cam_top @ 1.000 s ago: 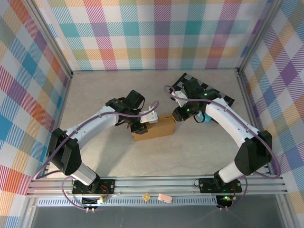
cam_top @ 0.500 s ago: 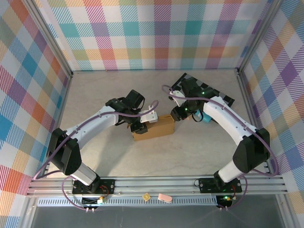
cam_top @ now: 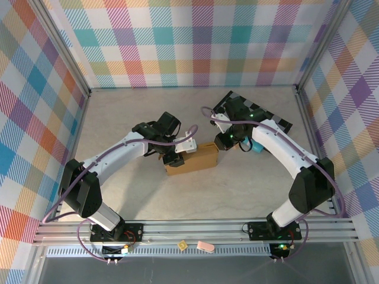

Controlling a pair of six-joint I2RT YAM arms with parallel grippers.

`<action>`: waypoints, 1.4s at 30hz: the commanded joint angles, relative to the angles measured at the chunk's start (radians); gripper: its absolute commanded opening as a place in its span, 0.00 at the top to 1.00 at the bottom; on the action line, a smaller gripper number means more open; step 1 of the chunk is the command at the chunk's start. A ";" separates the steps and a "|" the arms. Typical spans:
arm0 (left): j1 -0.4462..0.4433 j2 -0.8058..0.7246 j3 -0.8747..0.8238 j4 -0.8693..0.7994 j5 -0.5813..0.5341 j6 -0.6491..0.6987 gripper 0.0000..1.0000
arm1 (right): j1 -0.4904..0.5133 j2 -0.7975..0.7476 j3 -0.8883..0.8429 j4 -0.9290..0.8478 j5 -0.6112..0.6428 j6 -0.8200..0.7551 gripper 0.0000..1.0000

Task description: Fold the paper box

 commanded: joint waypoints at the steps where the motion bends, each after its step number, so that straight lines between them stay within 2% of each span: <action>1: 0.009 0.014 -0.007 -0.016 0.014 -0.005 0.56 | 0.006 0.005 0.014 -0.019 0.013 0.008 0.80; 12: 0.009 0.017 0.004 -0.006 0.009 -0.025 0.54 | 0.021 0.007 0.030 -0.039 -0.006 0.060 1.00; 36: 0.009 0.025 0.005 0.014 0.014 -0.061 0.52 | 0.025 0.143 0.215 -0.216 -0.076 0.390 1.00; 42: 0.010 0.033 0.013 0.017 0.013 -0.066 0.52 | 0.037 0.157 0.219 -0.228 -0.040 0.432 1.00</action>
